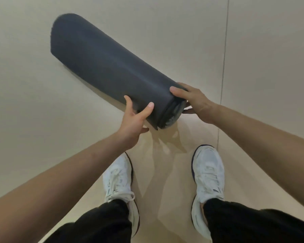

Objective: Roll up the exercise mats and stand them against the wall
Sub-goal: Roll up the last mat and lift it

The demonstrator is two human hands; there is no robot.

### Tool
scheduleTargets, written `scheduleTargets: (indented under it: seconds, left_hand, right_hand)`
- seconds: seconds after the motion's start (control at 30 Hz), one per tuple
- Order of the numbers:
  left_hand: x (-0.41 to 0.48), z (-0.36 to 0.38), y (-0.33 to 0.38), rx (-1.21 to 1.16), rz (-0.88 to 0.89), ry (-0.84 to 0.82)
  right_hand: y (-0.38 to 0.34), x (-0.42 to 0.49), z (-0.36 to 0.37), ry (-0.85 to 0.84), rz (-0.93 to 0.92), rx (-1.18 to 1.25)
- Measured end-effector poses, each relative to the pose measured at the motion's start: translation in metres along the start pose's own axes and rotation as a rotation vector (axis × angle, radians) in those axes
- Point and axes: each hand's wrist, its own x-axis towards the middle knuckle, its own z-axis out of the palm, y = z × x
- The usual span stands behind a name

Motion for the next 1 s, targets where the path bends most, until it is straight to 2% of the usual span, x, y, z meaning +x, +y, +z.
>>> scheduleTargets:
  seconds: [0.33, 0.47, 0.6, 0.77, 0.9, 1.0]
  left_hand:
    - [-0.126, -0.078, 0.133, 0.158, 0.13, 0.138]
    - [-0.188, -0.103, 0.173, 0.296, 0.314, 0.171]
    - [-0.243, -0.133, 0.191, 0.416, 0.401, 0.159]
    - [-0.299, -0.157, 0.188, 0.475, 0.512, 0.072]
    - [-0.323, -0.166, 0.174, 0.44, 0.561, 0.093]
    - [-0.328, -0.164, 0.147, 0.373, 0.596, 0.142]
  right_hand:
    - [-0.149, -0.086, 0.07, -0.21, -0.285, -0.032]
    - [-0.198, -0.121, 0.089, -0.304, -0.374, -0.11]
    - [-0.235, -0.163, 0.107, -0.377, -0.457, -0.277]
    - [-0.254, -0.22, 0.125, -0.304, -0.552, -0.357]
    - [-0.237, -0.251, 0.14, -0.181, -0.614, -0.472]
    - [-0.216, -0.265, 0.156, -0.191, -0.619, -0.341]
